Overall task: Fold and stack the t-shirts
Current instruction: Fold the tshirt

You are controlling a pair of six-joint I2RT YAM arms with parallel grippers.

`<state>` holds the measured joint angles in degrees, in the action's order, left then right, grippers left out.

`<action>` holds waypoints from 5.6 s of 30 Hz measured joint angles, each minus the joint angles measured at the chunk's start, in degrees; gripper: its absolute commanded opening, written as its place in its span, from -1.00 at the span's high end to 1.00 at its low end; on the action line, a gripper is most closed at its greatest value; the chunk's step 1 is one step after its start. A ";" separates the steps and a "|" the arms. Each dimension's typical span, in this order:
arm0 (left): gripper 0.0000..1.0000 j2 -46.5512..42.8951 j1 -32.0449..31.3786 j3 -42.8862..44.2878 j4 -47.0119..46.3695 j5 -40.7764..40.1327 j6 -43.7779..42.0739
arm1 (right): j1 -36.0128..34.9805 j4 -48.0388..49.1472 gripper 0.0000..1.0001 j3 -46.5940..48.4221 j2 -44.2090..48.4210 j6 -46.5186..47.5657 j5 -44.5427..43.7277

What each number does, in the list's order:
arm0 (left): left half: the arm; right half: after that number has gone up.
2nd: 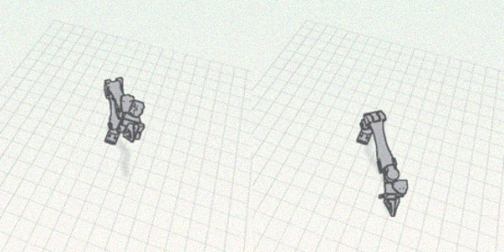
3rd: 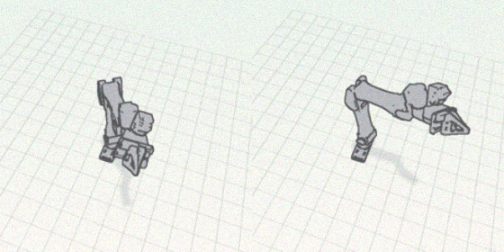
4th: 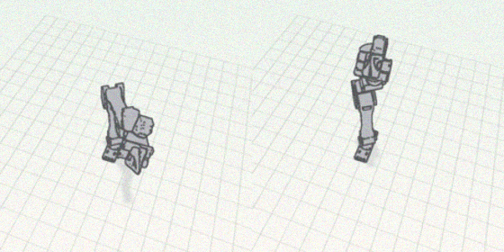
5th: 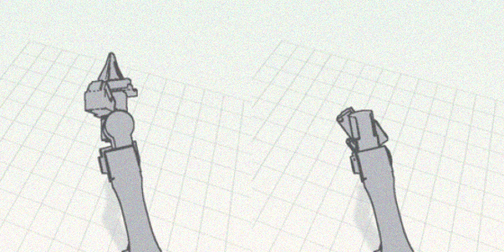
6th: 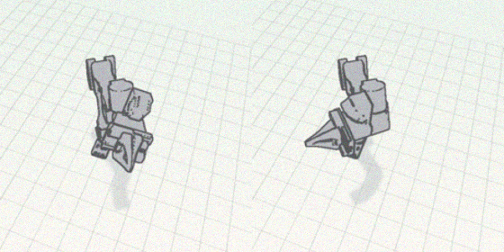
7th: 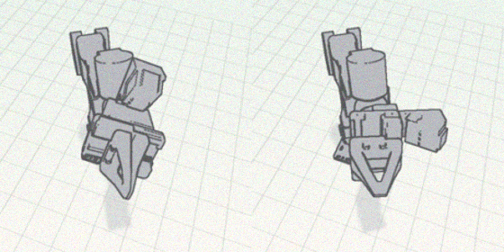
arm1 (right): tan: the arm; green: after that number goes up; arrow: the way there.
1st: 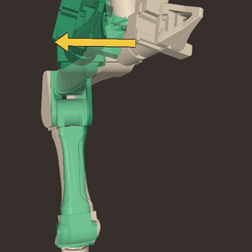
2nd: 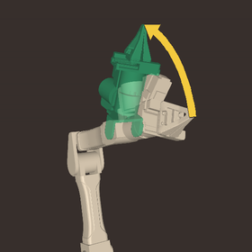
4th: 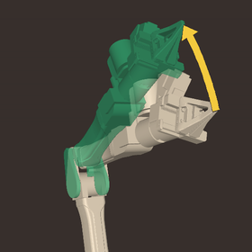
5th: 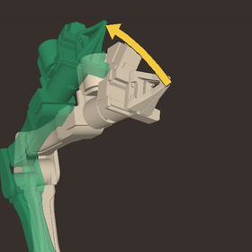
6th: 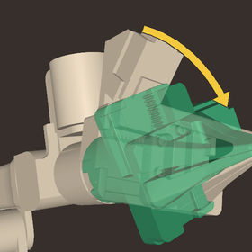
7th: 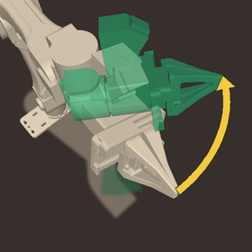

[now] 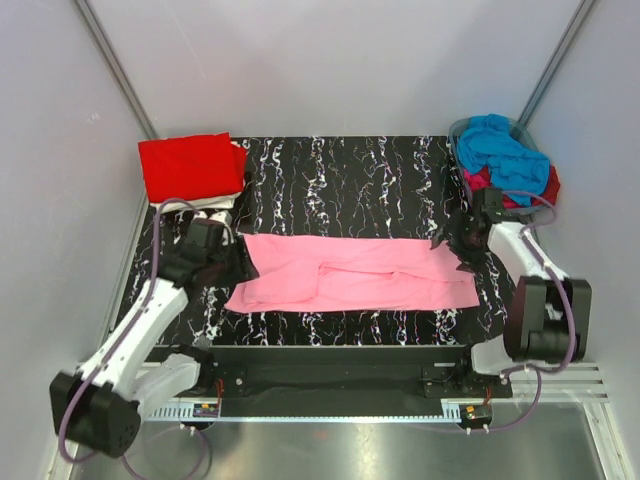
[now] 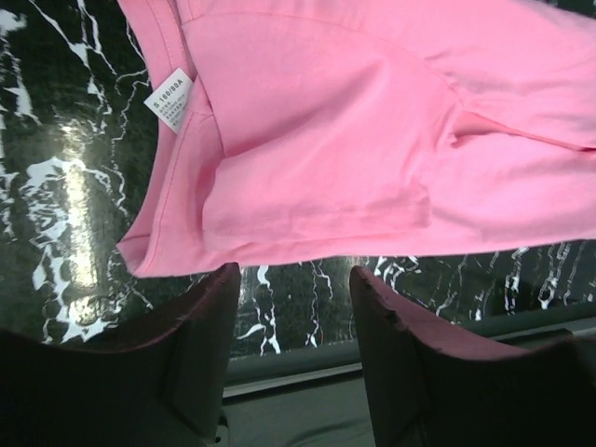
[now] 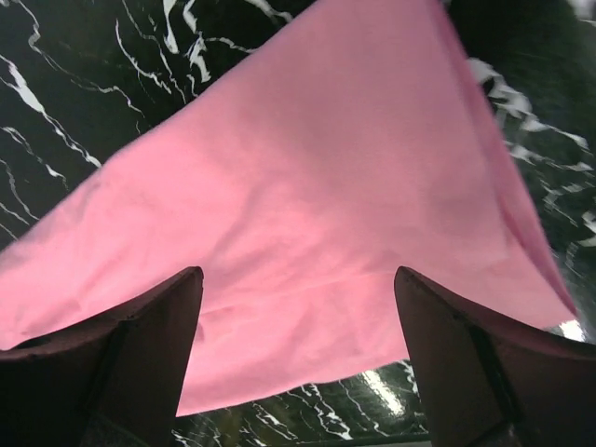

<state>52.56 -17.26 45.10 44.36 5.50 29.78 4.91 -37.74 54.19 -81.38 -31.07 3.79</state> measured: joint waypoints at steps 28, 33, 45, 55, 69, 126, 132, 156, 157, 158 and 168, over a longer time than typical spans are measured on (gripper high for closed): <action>-0.04 96.48 -9.09 96.08 4.52 1.07 -7.06 | -58.69 8.44 -0.56 -6.58 -0.42 -13.31 14.45; -0.71 88.32 -13.88 86.51 -0.48 5.90 -11.37 | -60.41 2.14 -0.95 4.74 3.74 -9.22 11.87; -0.97 56.13 -8.09 73.44 1.46 -0.70 -12.37 | -34.38 -8.92 -0.86 17.14 7.98 -0.90 -2.99; -0.97 16.76 -8.26 28.11 2.86 -5.40 -9.97 | -30.93 -14.53 -0.76 40.87 -26.82 4.02 -9.38; -0.97 -10.69 -8.20 5.49 2.62 -4.04 -9.64 | -30.08 -22.18 -0.64 69.35 -58.27 5.79 -16.55; -0.72 3.61 -40.06 -16.31 -20.17 -2.43 23.30 | -23.43 -6.67 -0.75 1.57 17.99 -6.23 1.14; -0.55 11.19 -46.56 -18.56 -29.99 -7.15 31.04 | -26.58 -8.83 -0.59 -15.47 24.41 -11.78 -0.42; -0.24 27.19 -48.85 -11.30 -38.10 -16.02 36.63 | -30.21 3.52 0.18 -25.38 17.18 -16.85 3.43; -0.19 27.65 -48.85 -10.95 -38.16 -16.02 36.50 | -30.21 3.63 0.21 -25.38 17.18 -16.85 3.43; -0.13 28.04 -48.85 -10.71 -38.29 -16.06 36.50 | -30.21 3.67 0.24 -25.38 17.18 -16.92 3.43; 0.60 29.38 -48.85 -10.38 -38.88 -16.02 34.84 | -30.27 3.93 0.71 -25.38 17.18 -17.11 3.45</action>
<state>81.93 -66.11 34.72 5.48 -10.52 64.62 -25.36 -33.80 28.82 -64.20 -48.18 7.25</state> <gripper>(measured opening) 0.293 0.194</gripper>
